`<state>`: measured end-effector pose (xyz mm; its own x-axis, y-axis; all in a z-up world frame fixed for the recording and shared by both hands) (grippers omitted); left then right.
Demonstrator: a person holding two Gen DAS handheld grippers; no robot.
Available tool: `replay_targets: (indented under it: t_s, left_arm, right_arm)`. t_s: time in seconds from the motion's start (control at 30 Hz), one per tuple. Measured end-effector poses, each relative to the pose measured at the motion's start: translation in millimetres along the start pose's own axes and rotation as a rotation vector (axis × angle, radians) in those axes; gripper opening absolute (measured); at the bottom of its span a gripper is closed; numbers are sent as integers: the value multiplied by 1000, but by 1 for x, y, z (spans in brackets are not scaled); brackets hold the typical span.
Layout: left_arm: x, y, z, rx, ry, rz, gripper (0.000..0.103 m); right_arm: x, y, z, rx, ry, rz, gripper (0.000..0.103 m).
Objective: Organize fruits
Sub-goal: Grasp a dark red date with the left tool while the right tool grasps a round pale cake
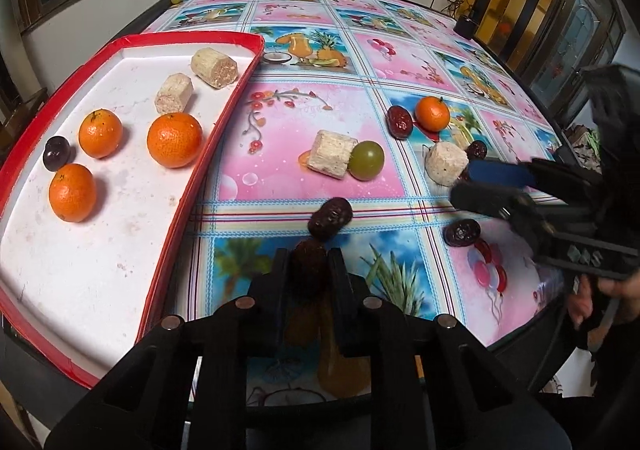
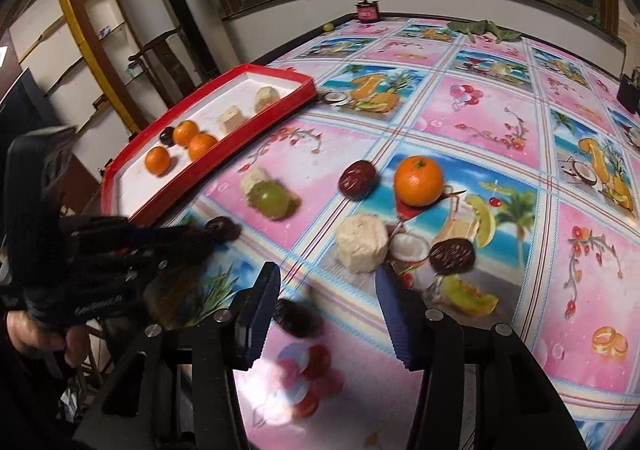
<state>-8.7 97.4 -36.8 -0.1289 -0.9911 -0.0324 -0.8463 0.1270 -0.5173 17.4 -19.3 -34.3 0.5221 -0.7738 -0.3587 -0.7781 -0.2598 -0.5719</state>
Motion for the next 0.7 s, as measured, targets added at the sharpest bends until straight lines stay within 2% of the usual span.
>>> replay_targets:
  t_s: [0.2,0.4,0.53,0.7]
  left_arm:
    - [1,1,0,-3,3,1,16]
    - [1,1,-1,4,-1,9,16]
    - [1,2,-2,10,2,2,16]
    - [0,-2,-7,20,14,-12,16]
  right_arm:
    - [6,-13,15,-4,35,1,49]
    - [8,-17,26,-21,92,-19,32]
    - [6,-18,25,-23,105,-28,32]
    - [0,-20,17,-3,76,-23,32]
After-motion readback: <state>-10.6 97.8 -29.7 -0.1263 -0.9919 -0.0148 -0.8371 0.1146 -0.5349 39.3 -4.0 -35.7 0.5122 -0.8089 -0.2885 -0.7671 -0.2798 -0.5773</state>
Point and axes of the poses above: each gripper's, at about its wrist camera, not at the fingertips, and z roughly the way its jaws point, x to its right, y to its underside, the point moved 6 cm from there along z, roughly the way its jaws point, and after that the axes turned 11 degrees about -y, right-handed, at the moved point
